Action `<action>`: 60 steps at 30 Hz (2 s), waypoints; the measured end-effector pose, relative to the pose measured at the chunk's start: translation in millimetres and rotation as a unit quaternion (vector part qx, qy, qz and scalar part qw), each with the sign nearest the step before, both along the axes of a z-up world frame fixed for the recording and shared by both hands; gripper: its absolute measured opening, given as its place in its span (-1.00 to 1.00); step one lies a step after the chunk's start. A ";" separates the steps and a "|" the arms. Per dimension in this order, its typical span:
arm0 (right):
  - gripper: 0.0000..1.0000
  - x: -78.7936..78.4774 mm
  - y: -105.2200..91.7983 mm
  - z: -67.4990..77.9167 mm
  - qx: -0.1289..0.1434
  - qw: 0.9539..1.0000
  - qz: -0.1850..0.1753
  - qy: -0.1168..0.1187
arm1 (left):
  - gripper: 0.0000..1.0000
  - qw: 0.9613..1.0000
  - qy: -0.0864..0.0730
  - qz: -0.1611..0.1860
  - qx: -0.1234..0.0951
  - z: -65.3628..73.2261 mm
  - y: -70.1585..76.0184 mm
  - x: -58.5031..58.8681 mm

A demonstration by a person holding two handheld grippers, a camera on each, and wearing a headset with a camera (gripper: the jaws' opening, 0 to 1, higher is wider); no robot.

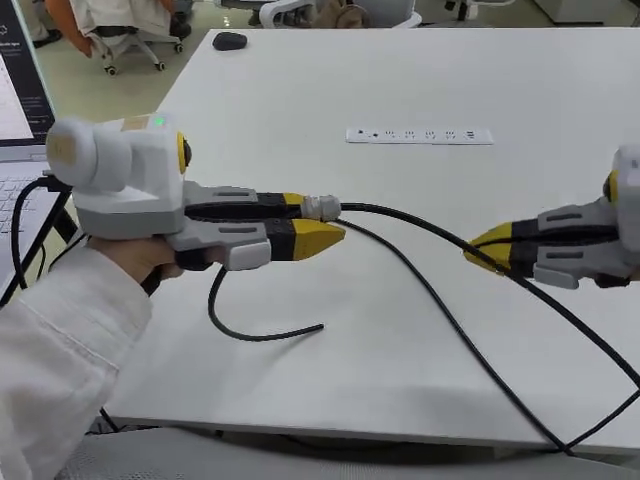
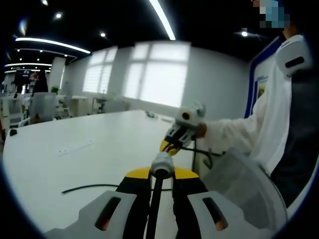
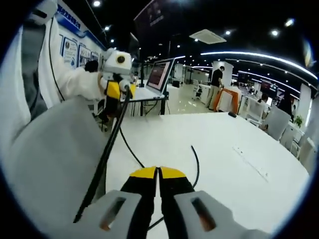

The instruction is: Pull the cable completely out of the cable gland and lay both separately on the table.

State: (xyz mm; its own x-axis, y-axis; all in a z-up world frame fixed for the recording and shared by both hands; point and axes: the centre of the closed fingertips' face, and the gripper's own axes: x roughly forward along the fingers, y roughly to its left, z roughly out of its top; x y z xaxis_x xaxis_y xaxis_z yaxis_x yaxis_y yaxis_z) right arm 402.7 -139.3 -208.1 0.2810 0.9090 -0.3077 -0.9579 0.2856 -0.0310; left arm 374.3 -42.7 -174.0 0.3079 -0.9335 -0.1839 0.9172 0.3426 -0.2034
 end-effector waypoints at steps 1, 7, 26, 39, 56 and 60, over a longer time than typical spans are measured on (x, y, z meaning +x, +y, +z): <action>-1.00 1.5 2.0 11.4 0.028 1.000 -0.002 -0.002 | -0.68 1.000 0.000 -0.005 0.002 -0.7 -2.6 -1.0; -0.78 -19.9 24.3 83.1 0.198 0.979 0.050 0.014 | -0.67 0.999 0.003 -0.034 0.027 -11.3 -20.8 -7.7; -0.95 -52.9 61.4 23.5 0.051 0.990 0.132 0.009 | -0.67 0.998 0.011 -0.061 0.028 -20.4 -38.3 -22.7; -0.96 -61.5 31.7 14.7 0.028 0.994 0.104 0.027 | -0.68 0.998 0.030 -0.035 -0.039 -30.1 -33.3 -35.4; -0.95 -83.1 17.0 -18.1 -0.024 0.994 0.093 0.047 | -0.68 0.998 0.032 -0.058 0.020 -51.5 -23.9 -66.0; -0.95 -85.9 10.4 -18.7 -0.024 0.995 0.082 0.044 | -0.68 0.997 0.043 -0.059 0.023 -58.4 -24.5 -74.4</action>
State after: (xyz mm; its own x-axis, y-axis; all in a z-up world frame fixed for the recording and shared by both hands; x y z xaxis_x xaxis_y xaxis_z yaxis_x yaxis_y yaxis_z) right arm 316.8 -128.9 -226.8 0.1005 0.9241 -0.3687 -0.9911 0.1257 0.0447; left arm 299.9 -67.2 -232.4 0.1779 -0.9519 -0.2494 0.9312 0.2448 -0.2702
